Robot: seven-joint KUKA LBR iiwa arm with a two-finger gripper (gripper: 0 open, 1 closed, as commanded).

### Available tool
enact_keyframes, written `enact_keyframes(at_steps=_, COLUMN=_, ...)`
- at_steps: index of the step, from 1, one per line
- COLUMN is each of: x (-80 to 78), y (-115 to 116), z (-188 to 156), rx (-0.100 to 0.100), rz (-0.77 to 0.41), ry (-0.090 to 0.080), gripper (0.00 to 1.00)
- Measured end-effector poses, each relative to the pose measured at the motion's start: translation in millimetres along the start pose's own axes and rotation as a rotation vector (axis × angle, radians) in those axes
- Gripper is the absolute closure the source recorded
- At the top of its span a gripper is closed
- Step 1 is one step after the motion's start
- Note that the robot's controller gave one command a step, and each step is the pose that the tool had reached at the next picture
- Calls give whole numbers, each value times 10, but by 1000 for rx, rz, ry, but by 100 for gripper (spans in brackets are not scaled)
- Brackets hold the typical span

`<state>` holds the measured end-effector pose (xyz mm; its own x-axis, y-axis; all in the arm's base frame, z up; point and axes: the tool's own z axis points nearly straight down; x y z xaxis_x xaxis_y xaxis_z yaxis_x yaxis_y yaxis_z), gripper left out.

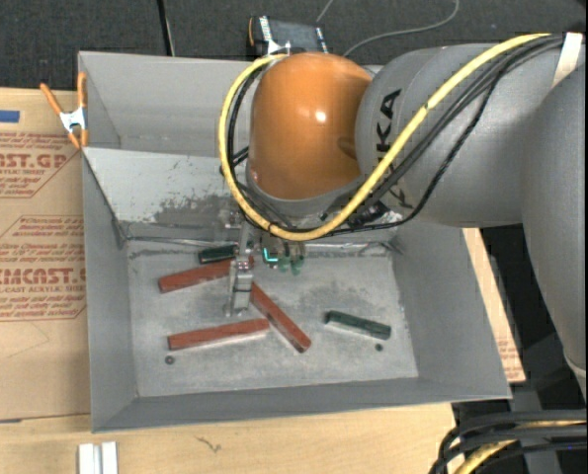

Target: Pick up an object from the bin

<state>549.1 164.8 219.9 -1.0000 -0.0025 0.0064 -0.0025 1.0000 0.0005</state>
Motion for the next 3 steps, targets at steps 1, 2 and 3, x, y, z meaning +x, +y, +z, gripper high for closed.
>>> enact_keyframes(at_steps=1, x=227, y=235, z=1328, rx=1, rz=-320, ry=-1, gripper=0)
enact_keyframes(at_steps=2, x=210, y=237, z=1300, rx=0, rz=-318, ry=-6, gripper=100)
enact_keyframes(at_steps=3, x=210, y=238, z=1300, rx=-1, rz=-318, ry=-6, gripper=0)
